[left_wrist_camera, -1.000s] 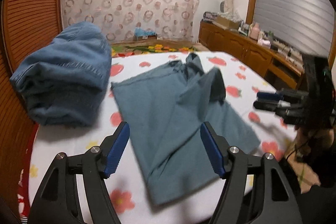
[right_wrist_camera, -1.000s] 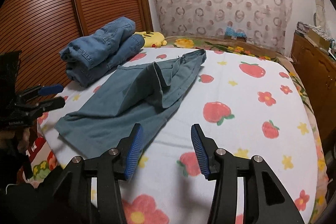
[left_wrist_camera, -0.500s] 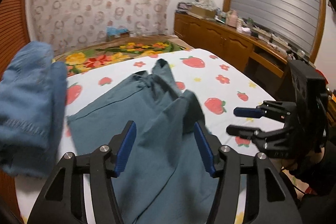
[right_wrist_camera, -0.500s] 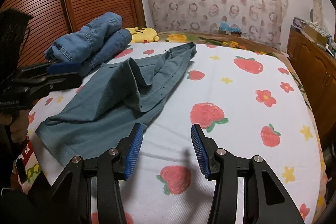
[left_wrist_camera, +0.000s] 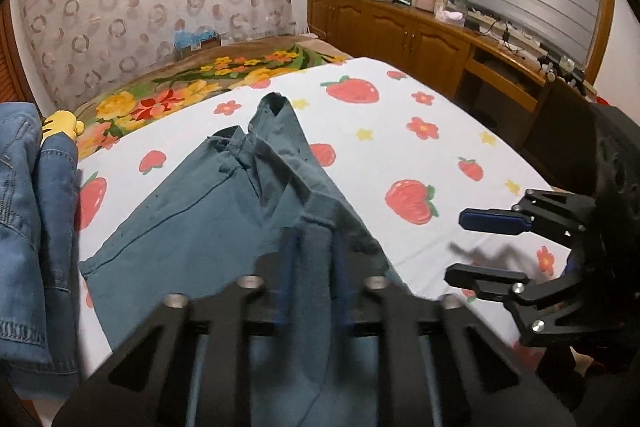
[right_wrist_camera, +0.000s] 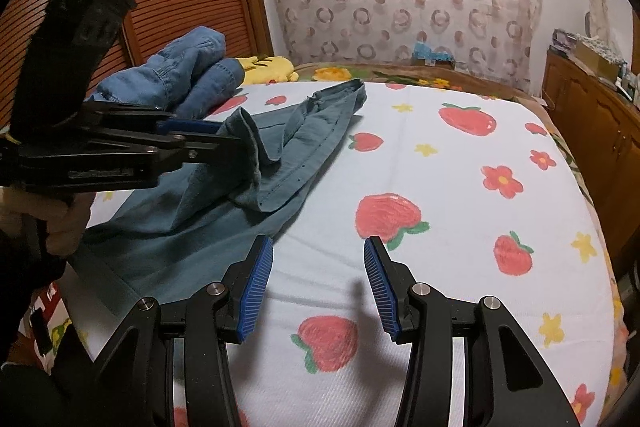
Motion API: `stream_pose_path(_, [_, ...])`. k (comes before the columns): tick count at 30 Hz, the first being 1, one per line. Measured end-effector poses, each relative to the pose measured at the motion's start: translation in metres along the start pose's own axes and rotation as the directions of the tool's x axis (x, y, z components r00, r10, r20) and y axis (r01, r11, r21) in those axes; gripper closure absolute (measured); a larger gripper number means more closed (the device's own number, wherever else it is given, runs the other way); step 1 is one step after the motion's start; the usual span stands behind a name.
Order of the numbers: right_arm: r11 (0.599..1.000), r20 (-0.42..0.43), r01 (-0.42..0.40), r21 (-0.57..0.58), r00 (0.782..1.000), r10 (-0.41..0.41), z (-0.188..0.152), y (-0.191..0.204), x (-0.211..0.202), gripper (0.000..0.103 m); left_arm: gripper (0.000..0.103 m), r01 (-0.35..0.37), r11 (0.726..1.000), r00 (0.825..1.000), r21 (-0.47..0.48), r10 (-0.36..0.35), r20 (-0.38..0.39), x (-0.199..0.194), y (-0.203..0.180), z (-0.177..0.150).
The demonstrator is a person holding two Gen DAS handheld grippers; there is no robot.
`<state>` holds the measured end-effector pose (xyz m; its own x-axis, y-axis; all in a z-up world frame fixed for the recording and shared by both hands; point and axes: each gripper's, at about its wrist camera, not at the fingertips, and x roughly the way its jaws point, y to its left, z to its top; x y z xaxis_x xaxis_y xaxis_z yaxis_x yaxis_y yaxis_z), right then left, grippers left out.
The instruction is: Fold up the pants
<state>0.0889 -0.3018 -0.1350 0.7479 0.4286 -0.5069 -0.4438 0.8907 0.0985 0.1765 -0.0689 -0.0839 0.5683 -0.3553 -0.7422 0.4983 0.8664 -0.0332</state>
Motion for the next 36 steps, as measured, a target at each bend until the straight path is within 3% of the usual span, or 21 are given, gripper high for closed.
stream_pose_path(9, [0.999,0.006,0.002,-0.033,1.0,-0.002,-0.002,0.005,0.0,0.053,0.101,-0.128,0.987,0.988,-0.096,0.135,0.076,-0.034,0.046,0.011])
stream_pose_path(11, [1.0,0.01,0.004,-0.029,1.0,-0.004,-0.002,0.004,0.0,0.053,0.101,-0.175,0.978,0.979,-0.116,0.186,0.089,-0.042,0.061,0.014])
stream_pose_path(12, [1.0,0.011,0.004,-0.028,1.0,-0.003,-0.003,0.003,0.0,0.053,0.101,-0.236,0.966,0.965,-0.106,0.246,0.09,-0.045,0.068,0.015])
stream_pose_path(14, [1.0,0.012,0.005,-0.028,1.0,-0.005,-0.004,0.003,-0.001,0.053,0.101,-0.289,0.953,0.95,-0.096,0.297,0.092,-0.045,0.077,0.016])
stream_pose_path(21, [1.0,0.008,0.005,-0.03,1.0,-0.005,-0.005,0.003,-0.001,0.053,0.101,-0.358,0.921,0.929,-0.152,0.368,0.045,-0.041,0.113,0.008])
stream_pose_path(24, [0.999,0.004,0.006,-0.034,1.0,-0.006,-0.004,0.004,0.0,0.053,0.1,-0.342,0.923,0.936,-0.174,0.352,0.026,-0.039,0.116,0.002])
stream_pose_path(28, [0.999,0.001,0.007,-0.038,1.0,-0.007,-0.003,0.004,0.0,0.053,0.091,-0.341,0.924,0.936,-0.17,0.352,0.033,-0.041,0.111,-0.006])
stream_pose_path(31, [0.999,0.001,0.009,-0.037,1.0,-0.009,-0.003,0.004,0.0,0.053,0.064,-0.323,0.933,0.94,-0.158,0.335,0.061,-0.047,0.104,-0.011])
stream_pose_path(32, [0.999,0.0,0.008,-0.038,1.0,-0.008,-0.003,0.004,0.001,0.053,0.05,-0.302,0.939,0.946,-0.163,0.317,0.072,-0.049,0.102,-0.013])
stream_pose_path(33, [0.999,0.0,0.009,-0.038,1.0,-0.009,-0.003,0.004,0.0,0.053,0.044,-0.287,0.943,0.95,-0.168,0.303,0.08,-0.051,0.1,-0.015])
stream_pose_path(36, [0.999,0.002,0.008,-0.035,1.0,-0.008,-0.003,0.003,0.0,0.053,0.042,-0.259,0.95,0.955,-0.175,0.279,0.1,-0.054,0.095,-0.02])
